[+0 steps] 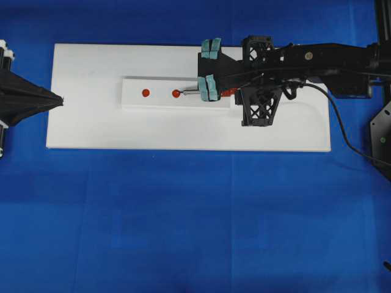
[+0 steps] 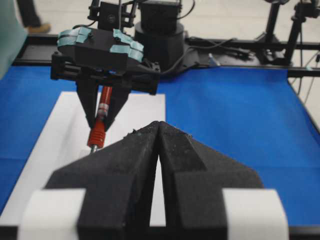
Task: Touch the tip of the soldering iron to the mark.
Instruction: 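Hold the iron tip on the middle red dot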
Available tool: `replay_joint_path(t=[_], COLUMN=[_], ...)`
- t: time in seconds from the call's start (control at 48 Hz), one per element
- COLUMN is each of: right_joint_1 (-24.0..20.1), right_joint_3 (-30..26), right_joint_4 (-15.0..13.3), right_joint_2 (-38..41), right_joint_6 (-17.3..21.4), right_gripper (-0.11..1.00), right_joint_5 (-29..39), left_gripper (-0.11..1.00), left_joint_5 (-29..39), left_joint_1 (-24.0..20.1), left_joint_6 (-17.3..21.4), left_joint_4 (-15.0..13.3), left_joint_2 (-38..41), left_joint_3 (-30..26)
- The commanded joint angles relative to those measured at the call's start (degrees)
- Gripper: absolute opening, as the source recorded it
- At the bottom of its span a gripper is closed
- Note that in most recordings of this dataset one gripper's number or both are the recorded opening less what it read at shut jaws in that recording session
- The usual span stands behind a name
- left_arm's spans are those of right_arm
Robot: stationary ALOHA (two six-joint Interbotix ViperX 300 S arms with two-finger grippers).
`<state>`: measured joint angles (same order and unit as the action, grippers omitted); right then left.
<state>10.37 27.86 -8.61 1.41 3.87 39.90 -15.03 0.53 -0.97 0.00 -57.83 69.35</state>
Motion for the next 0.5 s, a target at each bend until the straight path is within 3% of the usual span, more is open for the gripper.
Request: replay_joint_path(t=[0.0,0.479], right_joint_1=[0.18,0.18], right_joint_3=[-0.44,-0.44], right_joint_4=[-0.09,0.00], right_joint_2=[-0.70,-0.26], right_joint_6=[-0.09,-0.26], right_gripper=[0.06,0.06], right_joint_5=[-0.53,-0.88], left_gripper=[0.00,0.00], left_joint_5=[-0.35,-0.53], left_joint_1=[-0.09,-0.09], left_joint_6=[0.00,0.00], left_joint_4=[0.18,0.18], left_joint_2=[0.18,0.18], left_joint_3=[-0.79,-0.79])
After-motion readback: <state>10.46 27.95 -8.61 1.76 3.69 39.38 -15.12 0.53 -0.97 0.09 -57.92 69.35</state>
